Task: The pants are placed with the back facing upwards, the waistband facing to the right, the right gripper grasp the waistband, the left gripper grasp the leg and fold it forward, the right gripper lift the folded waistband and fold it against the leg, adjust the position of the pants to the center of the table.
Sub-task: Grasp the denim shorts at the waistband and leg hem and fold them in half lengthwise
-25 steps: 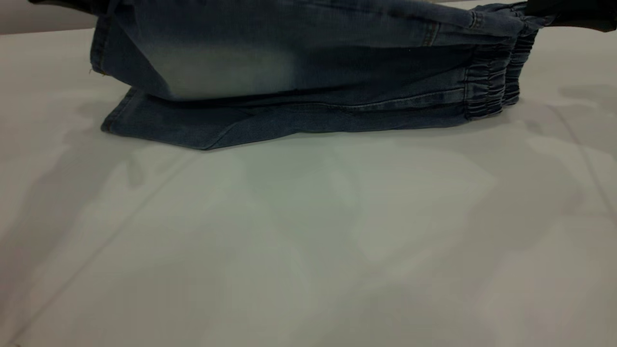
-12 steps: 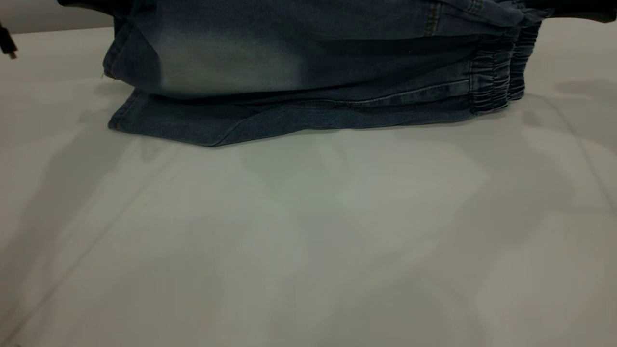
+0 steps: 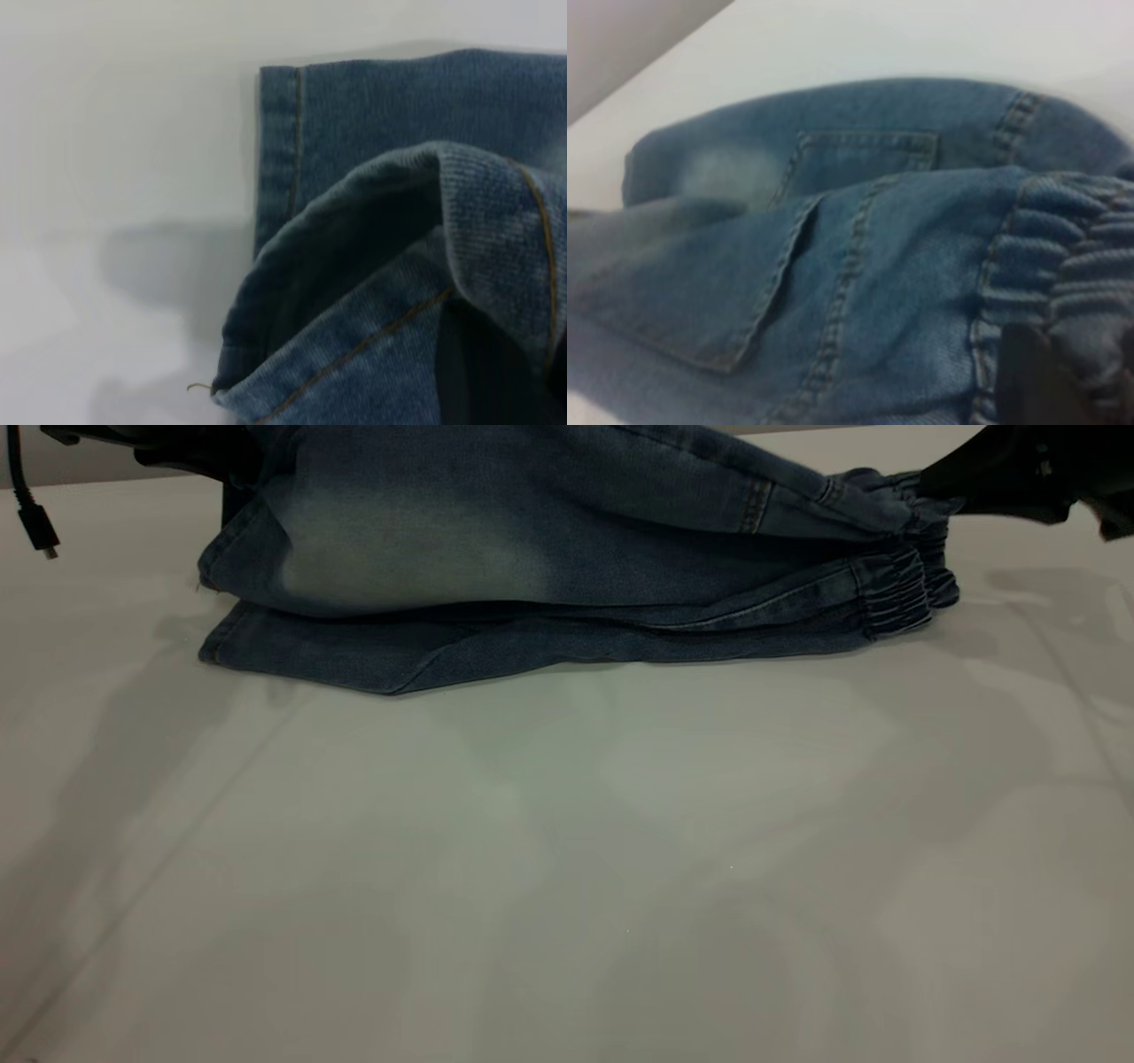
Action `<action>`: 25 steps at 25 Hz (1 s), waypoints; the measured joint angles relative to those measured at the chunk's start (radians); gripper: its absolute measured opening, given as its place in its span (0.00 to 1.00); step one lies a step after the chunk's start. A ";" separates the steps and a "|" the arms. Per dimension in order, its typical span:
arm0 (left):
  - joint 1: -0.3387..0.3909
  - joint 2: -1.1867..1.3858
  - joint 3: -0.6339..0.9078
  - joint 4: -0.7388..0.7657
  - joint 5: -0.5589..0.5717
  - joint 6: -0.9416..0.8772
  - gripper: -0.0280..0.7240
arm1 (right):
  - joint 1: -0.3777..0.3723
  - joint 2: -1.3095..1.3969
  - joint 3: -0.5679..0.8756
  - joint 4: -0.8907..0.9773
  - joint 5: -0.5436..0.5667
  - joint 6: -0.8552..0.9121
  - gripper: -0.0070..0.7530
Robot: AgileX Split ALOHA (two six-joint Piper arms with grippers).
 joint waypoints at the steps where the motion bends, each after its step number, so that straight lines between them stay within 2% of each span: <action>1: 0.000 0.000 0.000 0.000 0.000 0.008 0.14 | 0.000 0.003 0.000 0.015 0.000 -0.006 0.10; 5: 0.000 0.000 0.000 0.000 -0.004 0.024 0.14 | 0.000 0.003 0.001 0.019 0.005 -0.020 0.26; 11: 0.000 0.000 0.000 0.000 -0.008 0.049 0.14 | -0.001 0.003 0.001 0.019 0.024 0.007 0.70; 14: 0.000 0.000 0.000 0.000 -0.009 0.049 0.14 | -0.001 0.003 0.001 0.019 0.020 0.008 0.85; 17: 0.000 0.000 0.000 0.000 -0.019 0.049 0.14 | -0.001 0.003 0.001 0.019 0.028 0.008 0.88; 21: 0.000 0.013 0.000 0.002 -0.028 0.072 0.15 | -0.001 0.003 0.001 0.019 0.042 0.011 0.84; 25: 0.000 0.023 0.002 0.003 -0.041 0.104 0.24 | -0.001 0.003 0.001 0.015 0.061 0.012 0.79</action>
